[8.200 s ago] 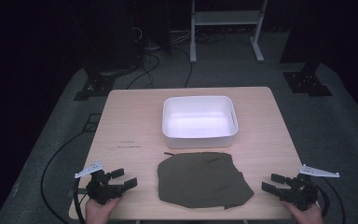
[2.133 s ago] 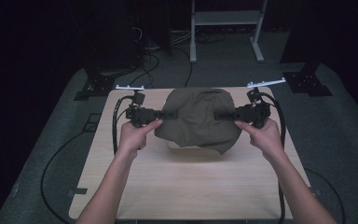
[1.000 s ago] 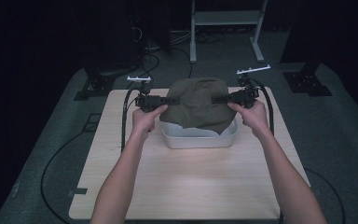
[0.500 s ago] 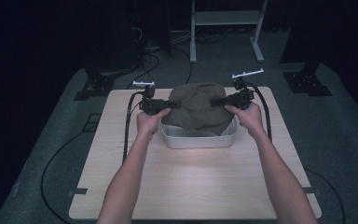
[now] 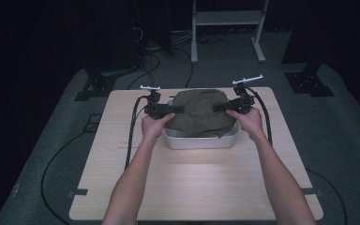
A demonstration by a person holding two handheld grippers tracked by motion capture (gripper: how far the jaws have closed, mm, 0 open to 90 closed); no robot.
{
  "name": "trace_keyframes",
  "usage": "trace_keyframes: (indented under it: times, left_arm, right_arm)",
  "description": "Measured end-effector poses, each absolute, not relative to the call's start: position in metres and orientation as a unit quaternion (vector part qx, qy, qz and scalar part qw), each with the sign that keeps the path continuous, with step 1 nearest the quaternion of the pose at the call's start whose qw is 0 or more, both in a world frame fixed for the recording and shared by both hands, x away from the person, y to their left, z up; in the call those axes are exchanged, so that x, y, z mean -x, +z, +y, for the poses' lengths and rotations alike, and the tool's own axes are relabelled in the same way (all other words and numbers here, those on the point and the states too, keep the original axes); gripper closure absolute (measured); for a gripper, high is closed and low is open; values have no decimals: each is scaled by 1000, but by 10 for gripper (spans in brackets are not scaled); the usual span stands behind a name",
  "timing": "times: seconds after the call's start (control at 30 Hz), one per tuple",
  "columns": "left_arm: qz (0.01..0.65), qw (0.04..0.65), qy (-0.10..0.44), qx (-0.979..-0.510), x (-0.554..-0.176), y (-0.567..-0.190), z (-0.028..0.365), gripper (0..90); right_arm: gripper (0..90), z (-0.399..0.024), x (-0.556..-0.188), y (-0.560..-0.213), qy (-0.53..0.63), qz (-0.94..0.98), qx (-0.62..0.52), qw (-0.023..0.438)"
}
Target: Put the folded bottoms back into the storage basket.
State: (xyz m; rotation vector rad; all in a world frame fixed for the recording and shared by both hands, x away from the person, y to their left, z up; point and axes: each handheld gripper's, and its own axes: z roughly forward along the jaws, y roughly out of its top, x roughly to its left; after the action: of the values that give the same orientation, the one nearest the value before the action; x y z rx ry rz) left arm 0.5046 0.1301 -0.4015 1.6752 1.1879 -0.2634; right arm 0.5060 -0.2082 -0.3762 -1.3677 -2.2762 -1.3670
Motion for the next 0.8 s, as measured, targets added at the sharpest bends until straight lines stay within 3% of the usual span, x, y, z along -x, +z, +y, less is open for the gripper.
trace_keyframes:
  times: [0.67, 0.8]
  left_arm:
    - [503, 453, -84, -731, -505, -416, 122, 639]
    - [505, 441, -55, -740, -503, -414, 120, 612]
  right_arm:
    - [711, -202, -511, -404, -416, -775, 468, 83]
    - [676, -200, -509, -404, -399, -786, 466, 70]
